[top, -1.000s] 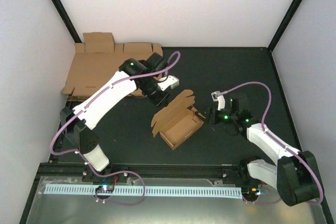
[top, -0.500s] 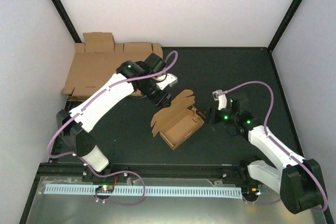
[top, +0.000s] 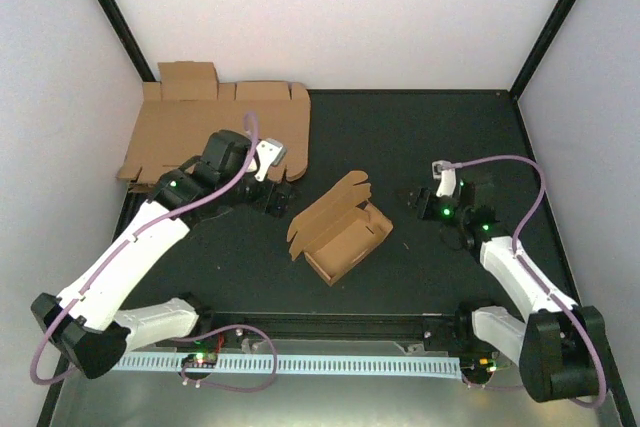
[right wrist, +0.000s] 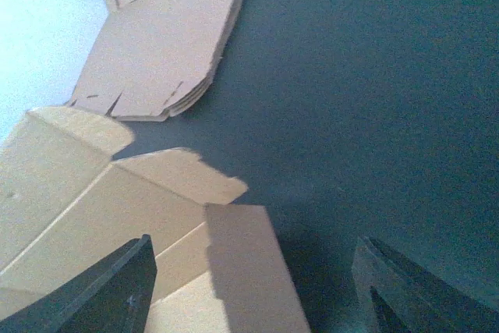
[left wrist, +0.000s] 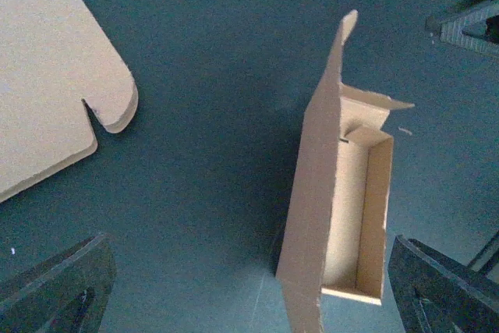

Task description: Fold the paper box

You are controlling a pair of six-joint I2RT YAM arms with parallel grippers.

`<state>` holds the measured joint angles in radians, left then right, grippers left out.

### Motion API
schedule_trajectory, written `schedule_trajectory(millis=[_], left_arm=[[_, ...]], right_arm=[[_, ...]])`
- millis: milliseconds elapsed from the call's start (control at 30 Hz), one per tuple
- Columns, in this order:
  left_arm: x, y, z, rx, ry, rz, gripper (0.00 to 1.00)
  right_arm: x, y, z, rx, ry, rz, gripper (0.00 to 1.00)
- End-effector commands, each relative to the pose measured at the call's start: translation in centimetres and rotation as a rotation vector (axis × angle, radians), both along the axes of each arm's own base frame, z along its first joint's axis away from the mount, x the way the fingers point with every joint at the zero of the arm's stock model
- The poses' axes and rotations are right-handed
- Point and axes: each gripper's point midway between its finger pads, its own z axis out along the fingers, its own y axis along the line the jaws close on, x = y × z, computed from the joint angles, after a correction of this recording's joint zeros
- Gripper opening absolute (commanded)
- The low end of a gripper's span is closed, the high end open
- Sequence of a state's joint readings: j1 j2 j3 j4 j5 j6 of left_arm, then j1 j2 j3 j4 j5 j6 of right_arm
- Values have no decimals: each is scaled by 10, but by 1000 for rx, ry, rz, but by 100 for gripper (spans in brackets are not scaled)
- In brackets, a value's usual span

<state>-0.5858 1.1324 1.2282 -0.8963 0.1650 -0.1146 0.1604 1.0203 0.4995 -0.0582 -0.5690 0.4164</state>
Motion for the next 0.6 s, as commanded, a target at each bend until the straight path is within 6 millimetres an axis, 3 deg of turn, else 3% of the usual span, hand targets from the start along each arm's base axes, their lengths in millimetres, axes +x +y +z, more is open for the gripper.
schedule_trajectory(millis=[0, 133, 567], left_arm=[[11, -8, 14, -135, -53, 6, 99], [3, -19, 4, -148, -14, -88, 99], [5, -32, -23, -84, 127, -168, 95]], right_arm=[[6, -5, -14, 104, 76, -12, 70], [4, 2, -30, 144, 133, 32, 68], [-13, 24, -51, 311, 234, 145, 61]])
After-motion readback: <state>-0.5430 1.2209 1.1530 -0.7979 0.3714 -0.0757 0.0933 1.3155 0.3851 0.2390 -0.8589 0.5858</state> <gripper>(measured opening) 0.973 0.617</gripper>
